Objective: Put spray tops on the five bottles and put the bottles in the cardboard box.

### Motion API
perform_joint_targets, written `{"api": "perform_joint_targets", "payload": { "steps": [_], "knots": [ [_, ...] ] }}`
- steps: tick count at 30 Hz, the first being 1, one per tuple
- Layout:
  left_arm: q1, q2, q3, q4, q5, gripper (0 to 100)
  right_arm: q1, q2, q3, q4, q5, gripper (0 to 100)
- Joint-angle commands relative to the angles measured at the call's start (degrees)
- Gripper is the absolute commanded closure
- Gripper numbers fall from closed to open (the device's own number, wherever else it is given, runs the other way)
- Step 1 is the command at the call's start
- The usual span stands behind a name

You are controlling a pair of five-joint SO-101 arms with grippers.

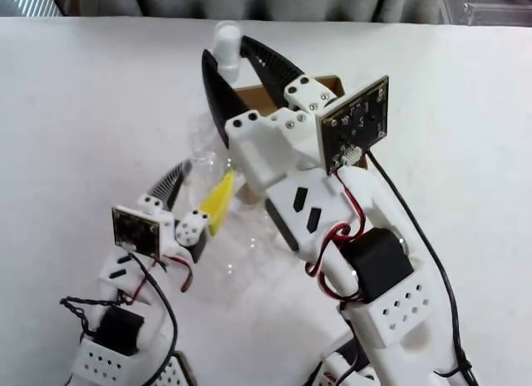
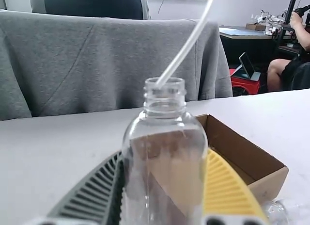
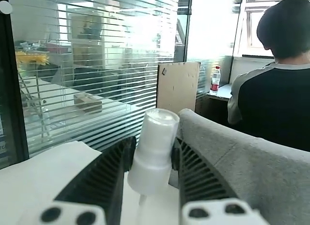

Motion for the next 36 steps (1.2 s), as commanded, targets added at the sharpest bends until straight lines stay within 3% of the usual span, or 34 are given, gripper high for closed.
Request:
{"api": "perform_joint_targets", "payload": {
  "steps": [1, 22, 36],
  "knots": [
    [-0.6, 0.1, -1.0, -1.5, -0.5, 98, 0.7, 0.3, -3.0, -0.4, 0.5, 98.1],
    [-0.6, 0.1, -1.0, -1.5, -0.5, 98, 1.5, 4.3, -2.4, -2.2, 0.2, 98.2],
    [-0.6, 0.1, -0.9, -1.5, -0.5, 98, -0.9, 4.1, 6.9, -1.5, 0.0, 98.1]
  ]
}}
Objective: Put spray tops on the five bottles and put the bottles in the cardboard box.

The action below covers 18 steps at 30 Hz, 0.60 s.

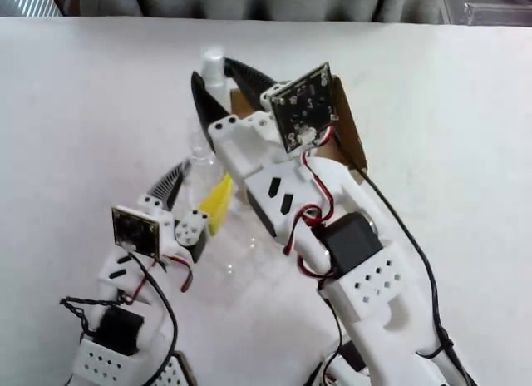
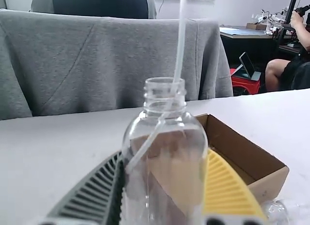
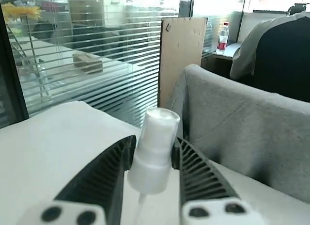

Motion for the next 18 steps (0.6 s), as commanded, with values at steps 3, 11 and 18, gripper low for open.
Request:
{"api": "perform_joint_targets", "payload": {
  "steps": [3, 11, 18],
  "knots": [
    [-0.6, 0.1, -0.9, -1.6, -0.5, 98, -0.8, -0.3, 2.0, -0.2, 0.0, 98.1],
    [-0.7, 0.1, -0.9, -1.6, -0.5, 98, -5.8, -0.3, 4.0, 4.9, -0.1, 92.0],
    [-0.7, 0.1, -0.8, -1.6, -0.5, 98, -6.7, -1.1, 4.0, 9.3, -0.1, 80.3]
  ]
}}
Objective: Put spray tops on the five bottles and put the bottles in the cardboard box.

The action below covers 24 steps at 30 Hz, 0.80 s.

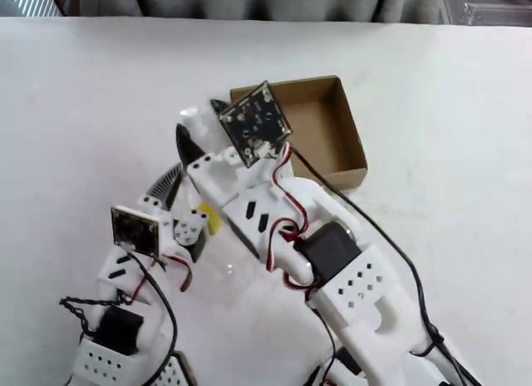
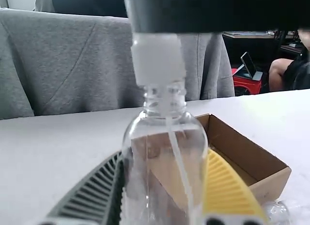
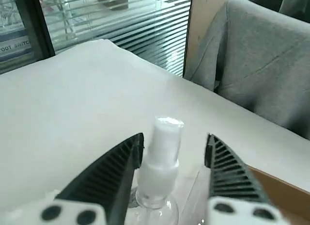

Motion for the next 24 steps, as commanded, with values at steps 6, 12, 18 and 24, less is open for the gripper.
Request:
{"api": "perform_joint_targets", "payload": {
  "steps": [6, 12, 18, 24],
  "knots": [
    [-0.3, 0.1, -0.8, -1.6, -0.5, 98, -0.6, -9.8, -0.8, 0.6, -0.1, 80.3],
    [-0.3, 0.1, -0.8, -1.6, -0.5, 98, 2.7, -12.7, -2.4, 2.5, 0.0, 82.0],
    [-0.3, 0.1, -0.8, -1.6, -0.5, 98, 7.1, -12.0, -2.5, 2.2, -0.1, 95.7],
    [0.0, 0.1, -0.8, -1.2, -0.5, 98, 8.3, -4.0, -9.0, -0.7, -0.1, 98.4]
  ]
}}
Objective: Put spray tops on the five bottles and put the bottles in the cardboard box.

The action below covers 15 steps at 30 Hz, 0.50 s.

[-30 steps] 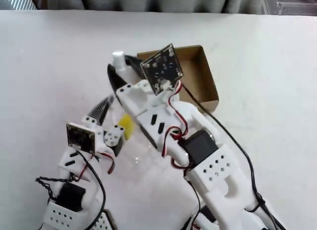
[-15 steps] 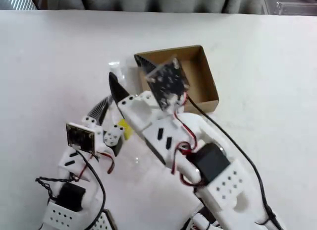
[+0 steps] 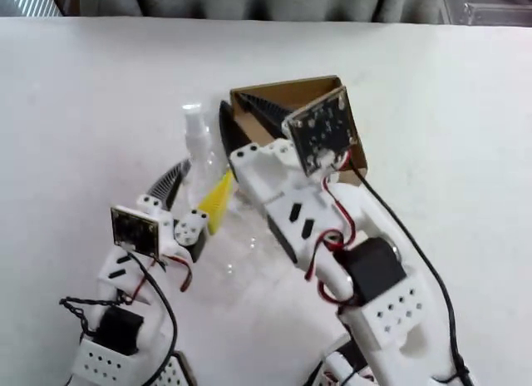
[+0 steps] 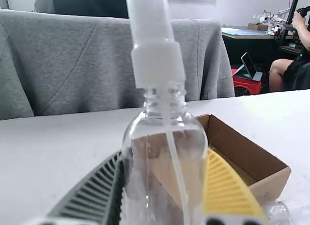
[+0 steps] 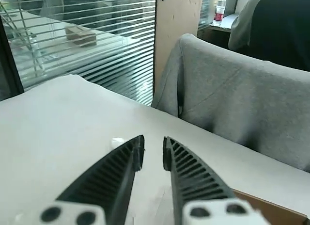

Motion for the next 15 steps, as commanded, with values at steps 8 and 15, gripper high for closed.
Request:
{"api": "perform_joint_targets", "payload": {
  "steps": [8, 15],
  "knots": [
    [-0.2, 0.1, -0.8, -1.1, -0.5, 98, -2.4, 21.7, -24.5, 2.3, -0.1, 98.1],
    [-0.2, 0.1, -0.8, -1.1, -0.5, 98, -3.5, 26.3, -28.7, 15.0, -0.1, 98.1]
  ]
}}
